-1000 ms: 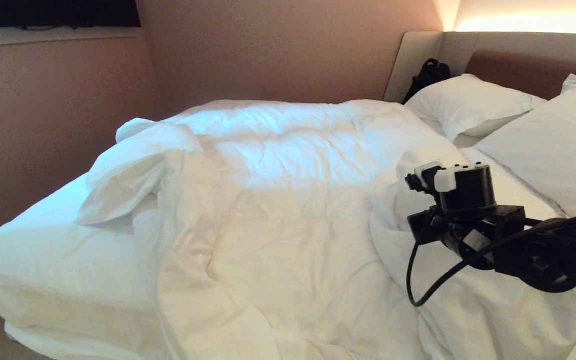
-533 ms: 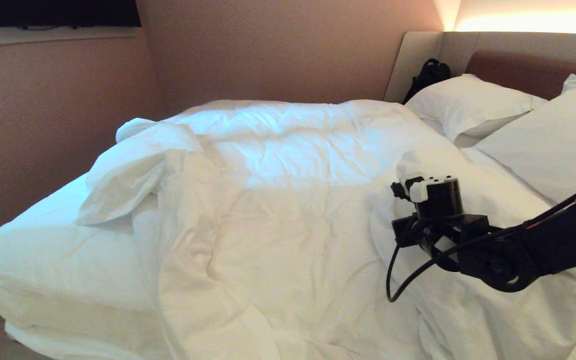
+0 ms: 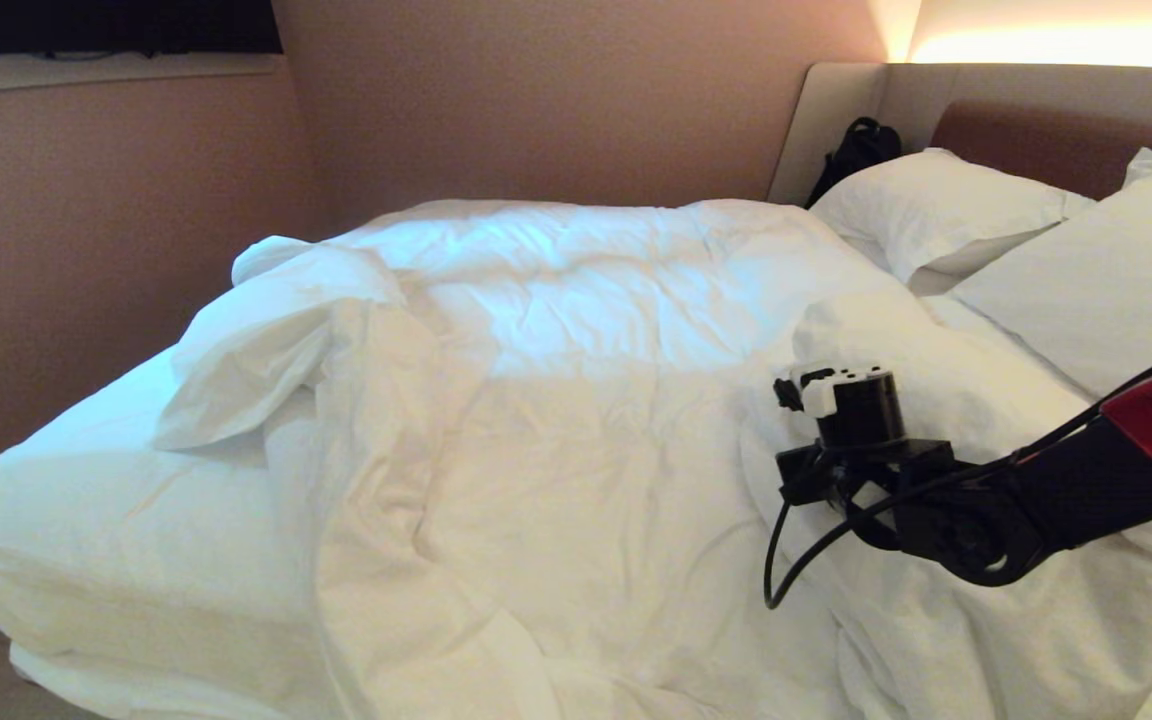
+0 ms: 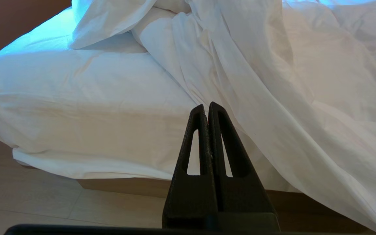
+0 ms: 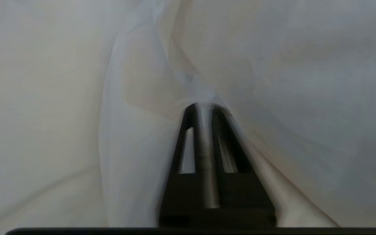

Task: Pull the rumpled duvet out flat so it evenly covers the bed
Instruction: Flatten the corners of the folded blanket

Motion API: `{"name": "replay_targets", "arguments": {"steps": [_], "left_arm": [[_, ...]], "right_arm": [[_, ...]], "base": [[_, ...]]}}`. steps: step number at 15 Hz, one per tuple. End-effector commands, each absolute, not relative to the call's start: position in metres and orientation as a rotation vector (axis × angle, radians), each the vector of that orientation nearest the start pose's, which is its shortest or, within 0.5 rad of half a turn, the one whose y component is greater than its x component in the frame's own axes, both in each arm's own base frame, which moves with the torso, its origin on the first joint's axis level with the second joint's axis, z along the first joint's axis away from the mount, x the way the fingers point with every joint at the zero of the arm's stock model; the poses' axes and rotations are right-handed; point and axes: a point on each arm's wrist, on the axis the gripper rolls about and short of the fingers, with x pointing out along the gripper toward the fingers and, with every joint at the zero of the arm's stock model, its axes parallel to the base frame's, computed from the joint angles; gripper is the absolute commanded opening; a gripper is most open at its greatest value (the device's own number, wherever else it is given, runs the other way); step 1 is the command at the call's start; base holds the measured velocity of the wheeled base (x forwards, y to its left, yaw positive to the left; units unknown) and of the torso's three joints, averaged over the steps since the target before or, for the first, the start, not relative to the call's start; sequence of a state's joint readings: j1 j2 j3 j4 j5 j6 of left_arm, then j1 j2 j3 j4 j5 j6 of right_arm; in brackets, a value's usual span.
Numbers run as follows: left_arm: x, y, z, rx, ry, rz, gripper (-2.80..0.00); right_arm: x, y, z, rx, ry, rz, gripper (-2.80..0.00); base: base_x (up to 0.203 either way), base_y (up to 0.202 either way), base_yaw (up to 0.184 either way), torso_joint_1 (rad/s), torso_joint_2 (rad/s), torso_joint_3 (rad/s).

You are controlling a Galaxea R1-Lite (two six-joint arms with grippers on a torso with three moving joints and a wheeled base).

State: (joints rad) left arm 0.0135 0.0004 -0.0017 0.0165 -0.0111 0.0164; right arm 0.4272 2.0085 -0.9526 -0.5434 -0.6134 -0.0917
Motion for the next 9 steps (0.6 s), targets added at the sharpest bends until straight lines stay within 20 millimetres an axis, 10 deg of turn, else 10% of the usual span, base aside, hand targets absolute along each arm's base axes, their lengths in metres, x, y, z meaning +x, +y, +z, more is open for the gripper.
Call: {"name": "replay_targets", "arguments": {"steps": [1, 9], "left_arm": [[-0.0229, -0.0006, 0.0742, 0.017, 0.015, 0.003, -2.80], [-0.0229, -0.0006, 0.0742, 0.017, 0.015, 0.001, -2.80]], "right_arm": [[0.3381, 0.1399, 0.1057, -0.351, 0.459, -0.164, 0.00], [0.3400, 0.1408, 0.1000, -0.358, 0.471, -0.164, 0.00]], "base": [[0.000, 0.000, 0.000, 0.000, 0.00, 0.000], [0.000, 0.000, 0.000, 0.000, 0.00, 0.000]]}}
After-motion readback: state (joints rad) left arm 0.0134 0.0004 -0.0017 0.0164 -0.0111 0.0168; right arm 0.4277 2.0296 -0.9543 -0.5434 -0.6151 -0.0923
